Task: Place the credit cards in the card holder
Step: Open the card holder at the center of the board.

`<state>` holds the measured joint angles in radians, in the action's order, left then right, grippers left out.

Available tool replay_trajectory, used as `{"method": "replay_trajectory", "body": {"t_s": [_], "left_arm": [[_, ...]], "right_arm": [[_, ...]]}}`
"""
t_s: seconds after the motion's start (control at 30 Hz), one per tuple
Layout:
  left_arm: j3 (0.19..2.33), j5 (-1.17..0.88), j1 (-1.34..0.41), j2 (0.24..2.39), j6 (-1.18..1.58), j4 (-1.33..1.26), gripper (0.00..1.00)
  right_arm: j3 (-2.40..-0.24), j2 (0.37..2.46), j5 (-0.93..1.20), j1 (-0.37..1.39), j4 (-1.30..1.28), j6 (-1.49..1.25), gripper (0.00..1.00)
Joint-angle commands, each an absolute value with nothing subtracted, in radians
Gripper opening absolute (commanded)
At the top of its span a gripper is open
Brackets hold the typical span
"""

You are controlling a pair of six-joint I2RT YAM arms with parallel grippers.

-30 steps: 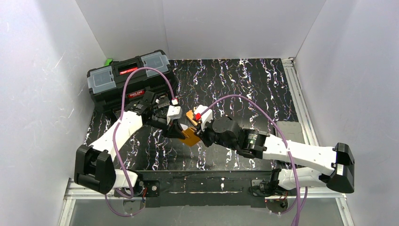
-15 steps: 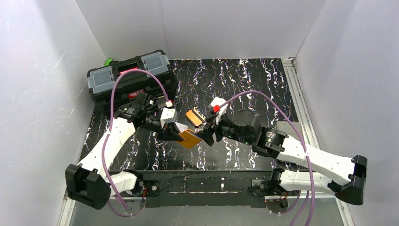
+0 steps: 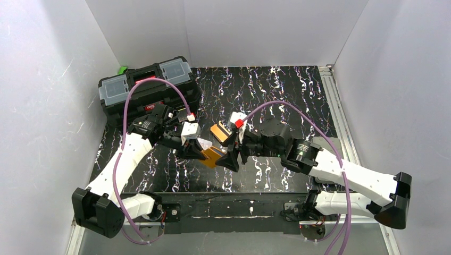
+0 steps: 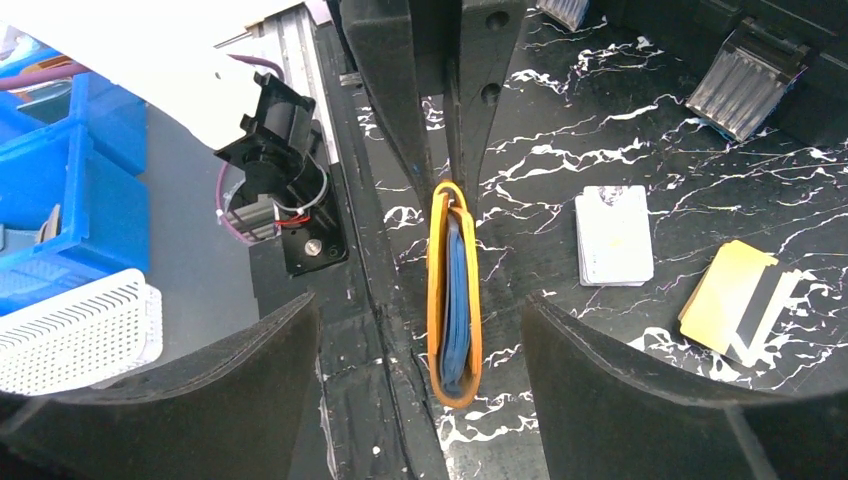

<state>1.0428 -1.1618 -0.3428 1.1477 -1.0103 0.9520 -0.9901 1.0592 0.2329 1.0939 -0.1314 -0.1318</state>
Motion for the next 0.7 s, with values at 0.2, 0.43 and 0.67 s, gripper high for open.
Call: {"method": "replay_trajectory", "body": {"t_s": [0.2, 0.43, 0.67], "left_arm": [[1.087, -1.186, -0.367, 1.082, -1.008, 0.989, 0.01], [1.095, -1.180, -0.377, 1.064, -1.028, 1.018, 0.01], [1.096, -1.139, -0.380, 1.063, -0.962, 0.941, 0.33]], "right_arm": [[-1.082, 1.170, 0.142, 1.094, -0.102, -0.089, 0.79], [-1.087, 1.181, 0.109, 1.095, -0.081, -0.082, 0.70], [-1.130, 1.227, 0.158, 1.095, -0.101, -0.140, 0.03]]}}
